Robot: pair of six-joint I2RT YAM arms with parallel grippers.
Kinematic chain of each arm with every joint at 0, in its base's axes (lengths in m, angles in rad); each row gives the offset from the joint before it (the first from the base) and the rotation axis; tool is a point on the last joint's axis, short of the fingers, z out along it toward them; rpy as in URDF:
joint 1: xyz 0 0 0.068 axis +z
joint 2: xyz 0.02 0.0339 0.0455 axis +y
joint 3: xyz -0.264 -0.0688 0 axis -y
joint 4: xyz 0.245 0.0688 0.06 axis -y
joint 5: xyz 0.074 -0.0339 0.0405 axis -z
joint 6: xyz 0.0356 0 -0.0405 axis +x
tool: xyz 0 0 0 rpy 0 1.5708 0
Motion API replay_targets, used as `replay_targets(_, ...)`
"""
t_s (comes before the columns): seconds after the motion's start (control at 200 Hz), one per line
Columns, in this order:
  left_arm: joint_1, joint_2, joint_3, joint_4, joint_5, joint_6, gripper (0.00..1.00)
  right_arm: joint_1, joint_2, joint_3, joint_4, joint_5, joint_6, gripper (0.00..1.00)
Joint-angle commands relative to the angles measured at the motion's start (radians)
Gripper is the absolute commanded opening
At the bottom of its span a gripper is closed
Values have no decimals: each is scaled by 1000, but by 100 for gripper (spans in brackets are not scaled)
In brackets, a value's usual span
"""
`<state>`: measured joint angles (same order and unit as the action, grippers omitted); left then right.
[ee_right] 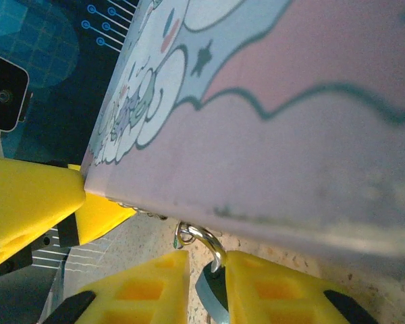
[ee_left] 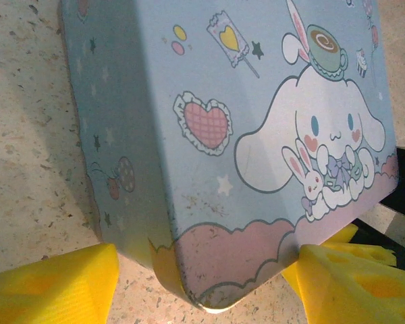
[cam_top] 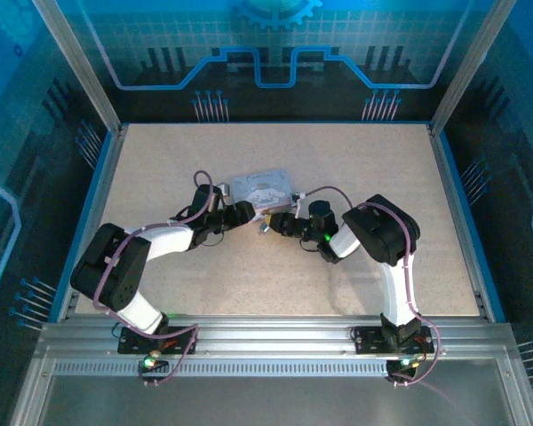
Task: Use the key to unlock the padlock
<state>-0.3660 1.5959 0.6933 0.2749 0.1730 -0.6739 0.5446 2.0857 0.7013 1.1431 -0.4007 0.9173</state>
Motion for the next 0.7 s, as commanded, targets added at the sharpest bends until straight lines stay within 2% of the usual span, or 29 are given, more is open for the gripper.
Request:
replay_targets(0.0,-7,-3,-11,-89,-29,20,71,14,25,1,9,16,-2,27)
replay_targets(0.415,-7,-6,-8,-90,-27,21,71,23,77,34,73,-19,12,29)
replay_targets(0.69,-6,-7,-8,-92,-28,20,71,23,66,24,98,-26,9,23)
